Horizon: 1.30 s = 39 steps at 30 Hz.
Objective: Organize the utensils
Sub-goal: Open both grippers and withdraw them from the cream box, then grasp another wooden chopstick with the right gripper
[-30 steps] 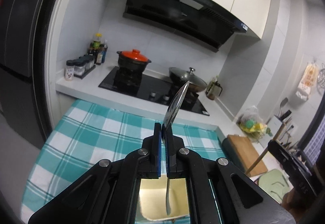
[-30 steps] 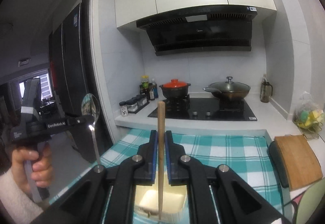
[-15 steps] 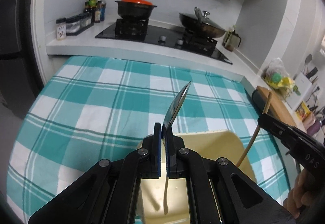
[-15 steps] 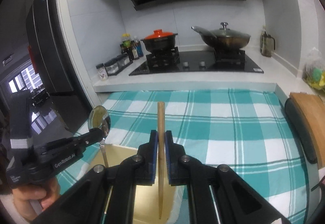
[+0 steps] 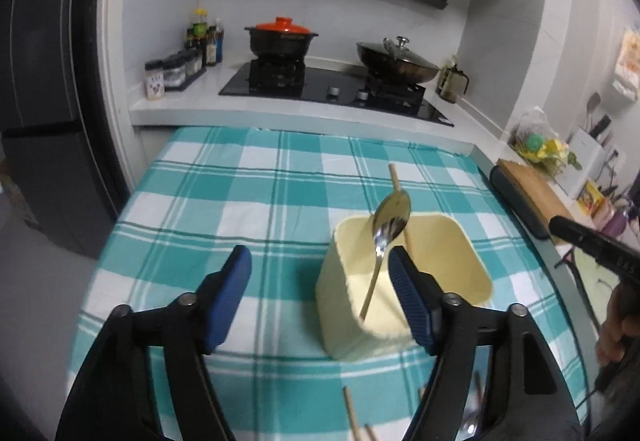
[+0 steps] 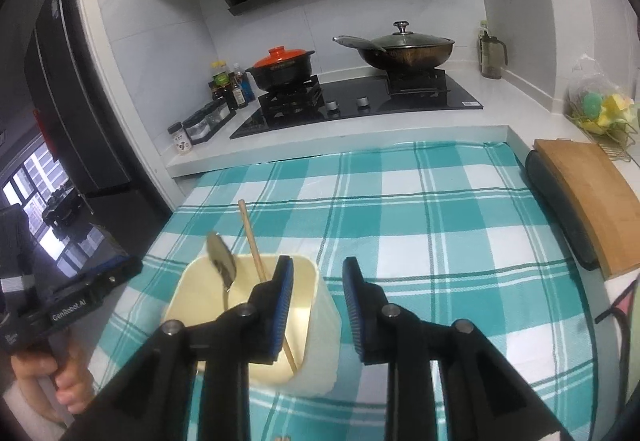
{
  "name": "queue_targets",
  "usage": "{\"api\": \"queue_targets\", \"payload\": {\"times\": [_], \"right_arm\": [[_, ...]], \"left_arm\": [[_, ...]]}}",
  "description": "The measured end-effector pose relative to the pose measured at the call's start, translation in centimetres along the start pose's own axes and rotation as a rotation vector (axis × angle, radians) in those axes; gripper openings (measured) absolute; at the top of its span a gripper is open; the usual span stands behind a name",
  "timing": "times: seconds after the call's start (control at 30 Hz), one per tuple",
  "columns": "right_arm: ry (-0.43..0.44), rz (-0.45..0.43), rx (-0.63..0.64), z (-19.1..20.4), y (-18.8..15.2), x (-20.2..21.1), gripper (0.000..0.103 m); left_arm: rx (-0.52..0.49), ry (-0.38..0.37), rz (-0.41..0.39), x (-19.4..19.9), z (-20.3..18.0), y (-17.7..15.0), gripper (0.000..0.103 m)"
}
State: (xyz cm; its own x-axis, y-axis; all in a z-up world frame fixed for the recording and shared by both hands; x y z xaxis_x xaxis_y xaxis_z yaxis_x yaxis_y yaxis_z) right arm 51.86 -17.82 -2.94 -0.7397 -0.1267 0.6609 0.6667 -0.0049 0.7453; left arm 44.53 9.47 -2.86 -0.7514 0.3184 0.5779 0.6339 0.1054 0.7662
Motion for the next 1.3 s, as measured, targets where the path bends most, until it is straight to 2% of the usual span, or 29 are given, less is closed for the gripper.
{"api": "queue_targets", "payload": {"times": [0.07, 0.13, 0.23, 0.3, 0.43, 0.53, 0.57, 0.6, 0.73, 0.77, 0.8, 0.9, 1.0, 1.1, 1.3], "right_arm": [[0.002, -0.013, 0.047, -0.6, -1.7, 3.3, 0.039], [0.007, -0.026, 0.098, -1.2, -4.0, 6.6, 0.04], [-0.012, -0.039, 0.169, -2.0, -8.2, 10.9, 0.041], [-0.039, -0.058, 0.194, -2.5, -11.3, 13.4, 0.047], [-0.103, -0.105, 0.163, -3.4, -18.1, 17.3, 0.049], [-0.124, -0.121, 0.086, -3.8, -22.6, 19.3, 0.053], [-0.13, -0.123, 0.061, -3.8, -24.1, 19.8, 0.062], [-0.132, -0.12, 0.044, -3.8, -25.2, 20.2, 0.066], [-0.109, -0.083, 0.057, -3.1, -28.3, 20.4, 0.067], [-0.121, -0.091, 0.073, -2.8, -28.8, 20.6, 0.068], [-0.13, -0.112, 0.086, -2.6, -29.1, 20.9, 0.069], [-0.134, -0.175, 0.1, -1.9, -29.1, 21.6, 0.079], [-0.129, -0.219, 0.095, -1.5, -28.6, 22.2, 0.082], [-0.132, -0.221, 0.083, -1.1, -28.7, 21.9, 0.083], [-0.144, -0.189, 0.074, -1.1, -29.2, 21.5, 0.083]], "left_arm": [[-0.027, -0.003, 0.005, 3.7, 0.1, -2.5, 0.089], [-0.035, -0.012, 0.013, 6.7, 0.2, -5.3, 0.095], [-0.027, -0.017, 0.023, 10.0, 0.1, -10.4, 0.096], [-0.011, -0.016, 0.006, 11.7, -0.3, -14.0, 0.096], [0.063, -0.06, 0.017, 13.2, -1.4, -19.5, 0.096], [0.073, -0.055, 0.024, 13.5, -3.3, -22.4, 0.095], [0.065, -0.055, 0.033, 13.4, -4.1, -23.1, 0.095], [0.061, -0.064, 0.046, 13.3, -4.8, -23.7, 0.095], [-0.007, -0.108, 0.098, 12.8, -7.5, -24.7, 0.096], [-0.034, -0.097, 0.102, 13.0, -8.0, -25.0, 0.097], [-0.059, -0.077, 0.101, 13.2, -8.4, -25.1, 0.103], [-0.08, -0.053, 0.082, 13.9, -9.2, -25.2, 0.103], [-0.072, -0.089, 0.096, 14.1, -9.3, -25.4, 0.103], [-0.044, -0.115, 0.101, 14.3, -8.9, -25.5, 0.103], [0.02, -0.039, 0.09, 14.6, -6.8, -25.9, 0.103]]}}
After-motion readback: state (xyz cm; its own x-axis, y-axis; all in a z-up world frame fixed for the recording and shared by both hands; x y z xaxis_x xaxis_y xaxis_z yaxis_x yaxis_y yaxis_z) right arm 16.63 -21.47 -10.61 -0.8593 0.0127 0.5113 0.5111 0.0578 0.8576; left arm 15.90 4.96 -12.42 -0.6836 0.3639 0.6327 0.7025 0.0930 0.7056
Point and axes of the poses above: each gripper's, at about its wrist camera, not at the fingertips, and x roughly against the way its jaws point, z to its left, y to its top, the point moved 1 cm from there along -x, roughly the way its jaws point, and after that the axes turned 14 degrees about -y, right-handed, at the moved point
